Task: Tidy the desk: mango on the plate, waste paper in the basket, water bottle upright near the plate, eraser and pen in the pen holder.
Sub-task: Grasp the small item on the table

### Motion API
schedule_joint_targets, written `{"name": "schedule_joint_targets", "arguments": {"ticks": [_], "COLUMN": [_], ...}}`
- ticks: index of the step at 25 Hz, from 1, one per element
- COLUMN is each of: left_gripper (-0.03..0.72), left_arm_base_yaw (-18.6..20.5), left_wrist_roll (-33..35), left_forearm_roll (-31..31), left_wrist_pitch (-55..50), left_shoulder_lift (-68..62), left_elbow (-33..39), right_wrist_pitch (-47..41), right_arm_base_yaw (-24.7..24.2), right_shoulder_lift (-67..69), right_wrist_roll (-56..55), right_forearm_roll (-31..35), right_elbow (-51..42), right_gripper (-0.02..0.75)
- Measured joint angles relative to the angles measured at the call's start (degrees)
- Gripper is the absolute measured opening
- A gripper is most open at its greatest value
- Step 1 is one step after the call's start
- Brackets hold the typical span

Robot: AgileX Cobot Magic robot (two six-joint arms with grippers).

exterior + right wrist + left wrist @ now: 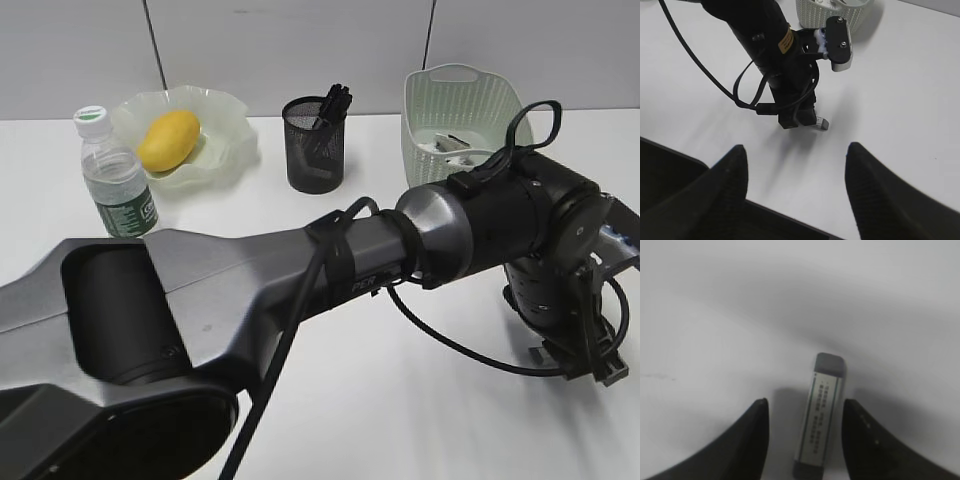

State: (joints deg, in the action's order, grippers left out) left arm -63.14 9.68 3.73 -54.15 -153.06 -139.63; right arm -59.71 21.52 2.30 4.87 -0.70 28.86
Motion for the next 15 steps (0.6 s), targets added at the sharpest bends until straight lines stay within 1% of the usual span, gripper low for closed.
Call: {"name": "schedule_joint_targets", "arguments": {"ticks": [7, 15], "left_gripper": [0.365, 0.365], "left_arm_base_yaw": [0.0, 0.45], "left_wrist_roll": [5.69, 7.12], "left_forearm_roll": [0.49, 2.86], "left_wrist_pitch": [0.0, 0.0], "left_shoulder_lift": [0.0, 0.0], "left_elbow": [0.0, 0.0], "right_wrist_pitch": [0.0, 0.0], "right_arm_base_yaw": [0.0, 0.0], "right_shoulder_lift": [0.0, 0.0], "right_wrist_roll": [0.0, 0.0], "right_forearm_roll": [0.0, 0.0], "right_elbow": [0.0, 0.0], "right_gripper": [0.489, 0.489]}}
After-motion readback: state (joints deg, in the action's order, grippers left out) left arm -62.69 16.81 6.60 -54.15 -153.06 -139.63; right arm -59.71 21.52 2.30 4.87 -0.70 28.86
